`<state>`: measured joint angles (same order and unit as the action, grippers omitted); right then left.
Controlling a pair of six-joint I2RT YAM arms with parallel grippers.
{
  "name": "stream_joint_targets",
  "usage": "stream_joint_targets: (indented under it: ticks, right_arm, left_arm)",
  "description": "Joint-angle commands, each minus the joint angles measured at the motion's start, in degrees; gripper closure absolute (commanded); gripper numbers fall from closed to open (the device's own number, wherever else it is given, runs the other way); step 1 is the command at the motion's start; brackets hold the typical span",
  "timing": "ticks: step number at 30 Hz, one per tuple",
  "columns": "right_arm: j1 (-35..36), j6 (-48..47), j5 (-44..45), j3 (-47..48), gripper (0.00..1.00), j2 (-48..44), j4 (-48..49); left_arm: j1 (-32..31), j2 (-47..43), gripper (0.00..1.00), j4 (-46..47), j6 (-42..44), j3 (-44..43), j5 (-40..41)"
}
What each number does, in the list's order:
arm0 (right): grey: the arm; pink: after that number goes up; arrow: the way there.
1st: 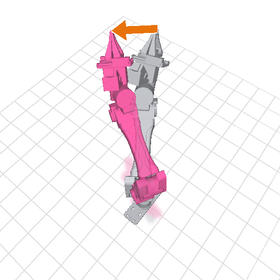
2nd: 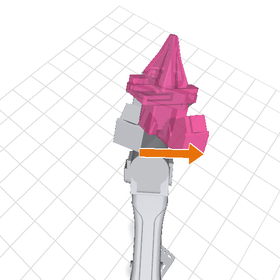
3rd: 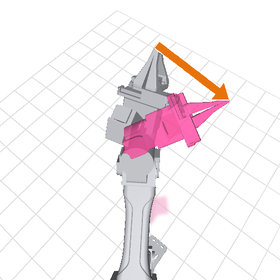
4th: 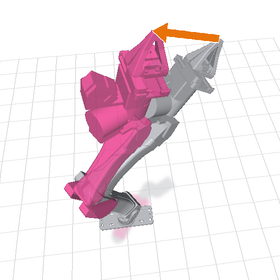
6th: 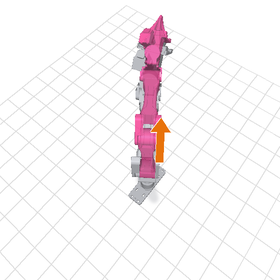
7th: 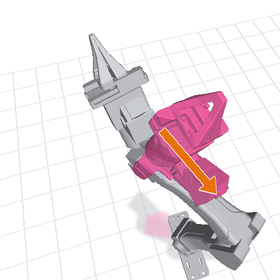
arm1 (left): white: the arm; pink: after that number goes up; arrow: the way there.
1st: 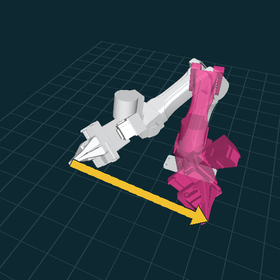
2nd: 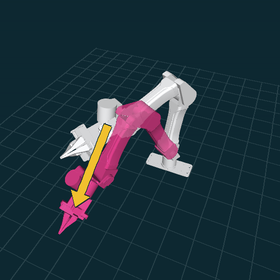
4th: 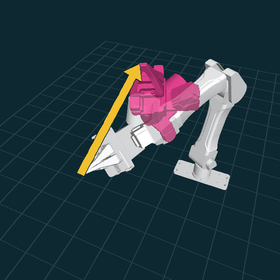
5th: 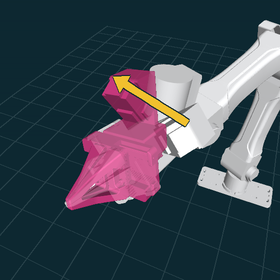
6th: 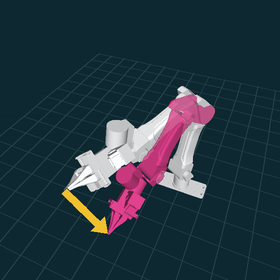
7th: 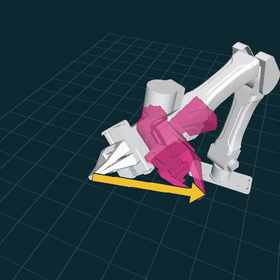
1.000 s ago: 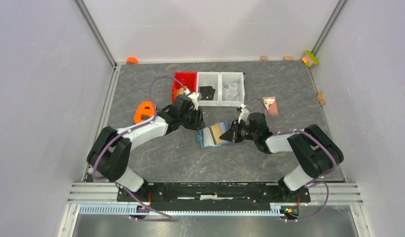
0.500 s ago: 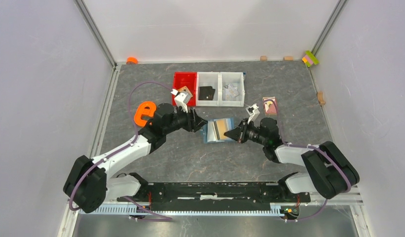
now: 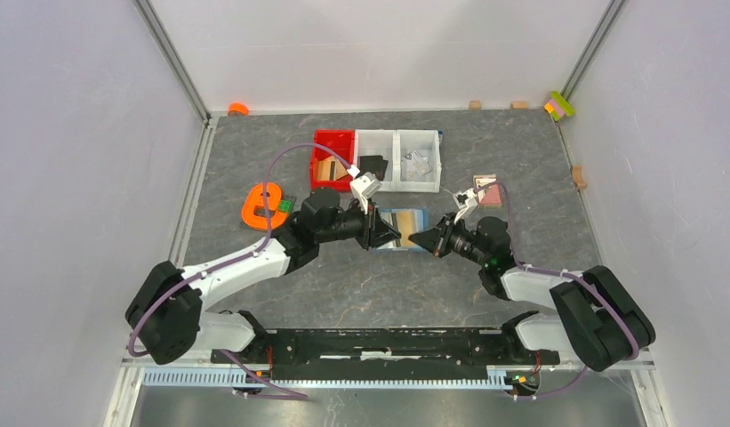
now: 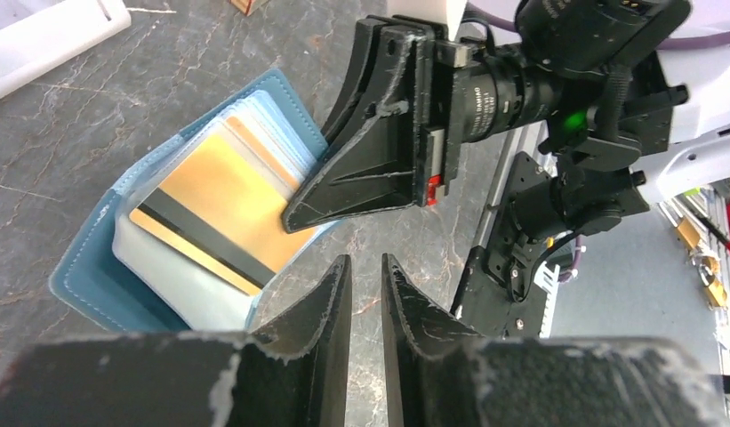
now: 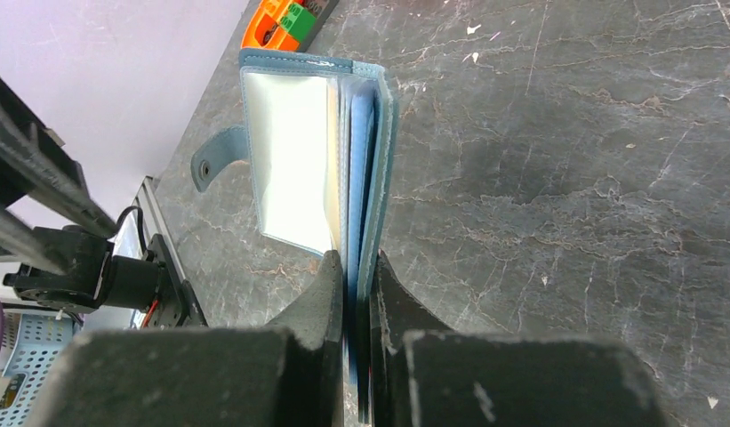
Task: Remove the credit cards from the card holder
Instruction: Remove the credit card from the card holder.
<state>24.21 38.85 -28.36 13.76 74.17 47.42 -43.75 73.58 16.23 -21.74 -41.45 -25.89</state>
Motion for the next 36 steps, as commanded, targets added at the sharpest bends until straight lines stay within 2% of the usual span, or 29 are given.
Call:
stream_joint_targets:
  ticks: [1,4,11,14,20,28,30,36]
  right_arm:
    - [-0.6,1.0,0.2,-1.1,1.0,-2.6,6.0]
    - [-0.7,1.1,0.5,-1.7,1.0,-3.8,6.5]
    - [-1.1,2.5,-0.4,-3.5,1.0,-5.4,10.9]
    - [-1.2,3.1,-0.9,-4.1,1.0,-5.9,12.2]
    - [-1.2,5.9,-3.8,-4.6,1.0,-5.1,17.5]
    - [-1.3,9.2,-7.0,-4.9,1.0,-3.3,23.8]
    - [-1.3,10.4,-7.9,-5.0,1.0,-2.5,25.7]
    - [-1.3,12.1,-8.9,-5.2,1.0,-1.4,29.3]
  left_arm:
    - [-0.2,3.8,0.76,-5.1,3.5,-5.1,4.8]
    - [-0.1,5.8,0.77,-8.7,3.5,-6.4,9.5]
    - [1.1,5.5,0.77,-6.7,1.9,-5.0,9.6]
    - [2.7,5.0,0.75,-4.1,0.2,-3.6,7.2]
    - [4.1,6.4,0.62,-1.6,-1.8,-3.4,2.6]
    - [5.2,6.4,0.58,5.8,-5.1,-1.4,-5.0]
    - [5.3,6.6,0.59,7.0,-5.6,-1.3,-6.4]
    - [5.7,6.5,0.8,10.4,-7.1,-0.6,-9.2]
